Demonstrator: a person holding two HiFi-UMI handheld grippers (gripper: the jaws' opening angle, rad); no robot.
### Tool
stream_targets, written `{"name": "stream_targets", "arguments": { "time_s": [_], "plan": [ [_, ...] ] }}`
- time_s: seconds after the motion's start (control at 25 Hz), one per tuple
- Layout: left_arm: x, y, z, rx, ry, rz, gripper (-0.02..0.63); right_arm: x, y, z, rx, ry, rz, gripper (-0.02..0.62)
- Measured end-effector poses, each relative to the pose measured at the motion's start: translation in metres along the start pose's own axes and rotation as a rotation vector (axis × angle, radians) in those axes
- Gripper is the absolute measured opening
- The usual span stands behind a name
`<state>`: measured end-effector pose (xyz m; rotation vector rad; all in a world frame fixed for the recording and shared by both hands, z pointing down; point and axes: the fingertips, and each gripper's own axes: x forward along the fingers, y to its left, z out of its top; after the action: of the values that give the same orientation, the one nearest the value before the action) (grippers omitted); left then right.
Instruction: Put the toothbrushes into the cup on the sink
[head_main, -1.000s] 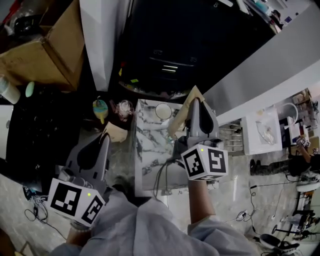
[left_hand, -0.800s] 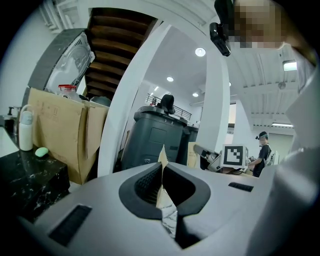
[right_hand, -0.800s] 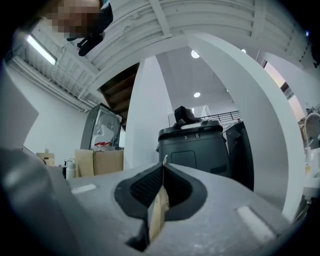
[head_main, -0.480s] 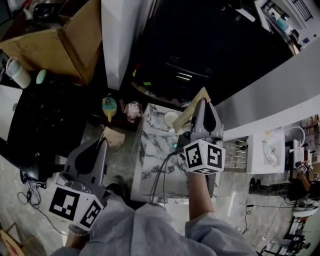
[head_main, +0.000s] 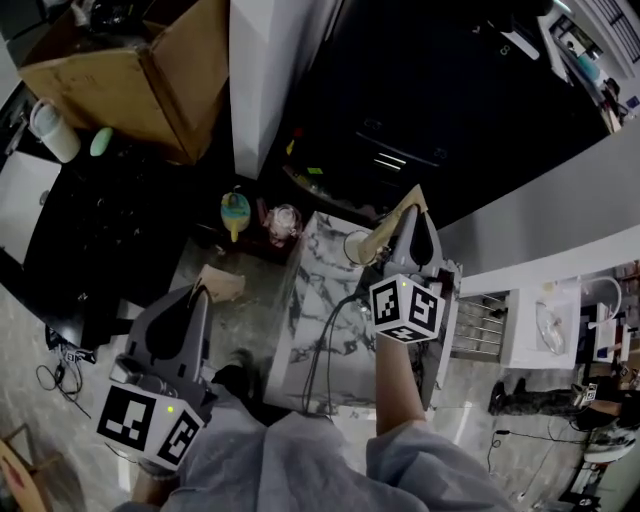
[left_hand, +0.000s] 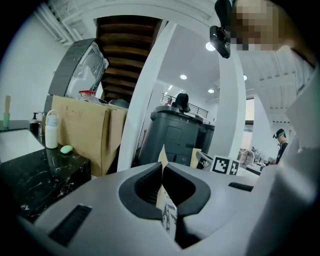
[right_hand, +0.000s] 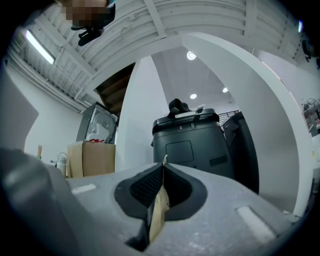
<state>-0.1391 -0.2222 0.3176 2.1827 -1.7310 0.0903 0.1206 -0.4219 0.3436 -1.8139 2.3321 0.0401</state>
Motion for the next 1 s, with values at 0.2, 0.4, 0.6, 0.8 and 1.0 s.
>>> {"name": "stream_targets", "arguments": {
  "time_s": [0.2,0.4,0.6,0.8,1.0],
  "plan": [
    [-0.002,0.007,-0.007,-0.010,0.016,0.029,0.006,0.004,-0.003,-0.017,-0.008,0.020,-0.011,0.002],
    [-0.004,0.009,-0.013,-0.020,0.020,0.045,0.006,0.010,-0.005,-0.023,-0.012,0.015,0.000,0.002],
    [-0.005,0.009,-0.017,-0.022,0.023,0.054,0.006,0.018,-0.001,-0.021,-0.008,0.009,0.027,0.001],
    [-0.007,0.006,-0.016,-0.018,0.019,0.061,0.006,0.021,0.003,-0.023,-0.013,0.012,0.050,0.002],
    [-0.009,0.006,-0.020,-0.027,0.025,0.072,0.006,0.017,0.003,-0.035,-0.018,0.052,0.051,0.000]
  ]
}}
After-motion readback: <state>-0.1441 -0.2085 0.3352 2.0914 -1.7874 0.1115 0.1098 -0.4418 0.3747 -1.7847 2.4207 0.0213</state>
